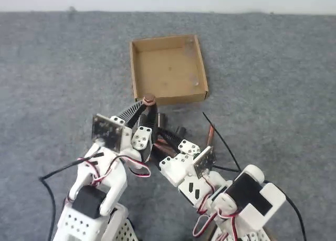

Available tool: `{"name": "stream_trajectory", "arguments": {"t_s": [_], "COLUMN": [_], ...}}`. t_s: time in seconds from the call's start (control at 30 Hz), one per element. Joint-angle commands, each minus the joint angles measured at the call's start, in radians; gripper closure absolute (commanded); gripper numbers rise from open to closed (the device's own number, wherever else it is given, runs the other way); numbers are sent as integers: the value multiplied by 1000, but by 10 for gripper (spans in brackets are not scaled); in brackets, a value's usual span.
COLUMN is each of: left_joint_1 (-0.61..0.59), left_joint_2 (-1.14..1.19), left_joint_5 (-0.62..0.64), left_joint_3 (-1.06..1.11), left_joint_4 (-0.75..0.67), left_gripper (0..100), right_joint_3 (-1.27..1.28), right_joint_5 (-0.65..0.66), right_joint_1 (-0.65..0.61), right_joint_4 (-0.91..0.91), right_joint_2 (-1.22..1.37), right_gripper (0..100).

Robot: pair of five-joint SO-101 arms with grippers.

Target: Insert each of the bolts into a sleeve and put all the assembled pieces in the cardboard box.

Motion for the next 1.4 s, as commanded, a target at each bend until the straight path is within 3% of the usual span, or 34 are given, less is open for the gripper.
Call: {"name": "stream_trajectory", "arguments": {"t_s": [0.0,0.2,1.37], "left_joint_1": [9,3,11], "left_joint_2": [35,35,35], "left_joint_5": [2,138,140], "left_joint_3": [-101,-220,-153], "left_joint_4": [61,192,206], "left_gripper": [987,987,987], "right_joint_3": [14,-5,-23], "right_joint_5": [28,28,31], "right_joint_1": [-4,-1,44], "right_joint_4": [-15,61,35], "right_joint_2": [2,2,2], "right_gripper": [993,993,993]}}
